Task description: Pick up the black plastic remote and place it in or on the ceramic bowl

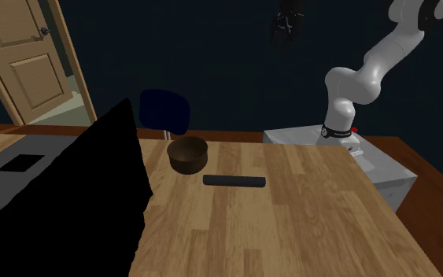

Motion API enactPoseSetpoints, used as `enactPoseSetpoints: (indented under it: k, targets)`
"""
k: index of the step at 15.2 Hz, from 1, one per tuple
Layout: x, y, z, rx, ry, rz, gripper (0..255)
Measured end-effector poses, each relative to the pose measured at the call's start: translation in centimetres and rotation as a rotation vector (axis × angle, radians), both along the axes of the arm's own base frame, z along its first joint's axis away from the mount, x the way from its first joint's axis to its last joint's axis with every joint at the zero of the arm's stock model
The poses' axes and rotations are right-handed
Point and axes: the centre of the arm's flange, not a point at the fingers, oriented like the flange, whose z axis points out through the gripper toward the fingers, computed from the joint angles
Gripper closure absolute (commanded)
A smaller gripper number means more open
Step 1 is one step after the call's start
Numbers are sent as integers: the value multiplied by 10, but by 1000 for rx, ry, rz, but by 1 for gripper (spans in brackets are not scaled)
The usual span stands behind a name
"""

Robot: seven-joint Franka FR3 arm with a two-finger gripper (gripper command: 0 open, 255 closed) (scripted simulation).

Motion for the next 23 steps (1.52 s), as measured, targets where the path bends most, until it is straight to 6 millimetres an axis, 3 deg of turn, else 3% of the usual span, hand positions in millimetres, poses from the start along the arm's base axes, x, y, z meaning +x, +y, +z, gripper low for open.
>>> enactPoseSetpoints:
  k: [3, 9, 23]
  targets:
    - [8, 10, -9, -2, 1, -12, 0]
    - [37, 66, -55, -12, 1, -70, 0]
    - [121, 186, -179, -37, 1, -214, 0]
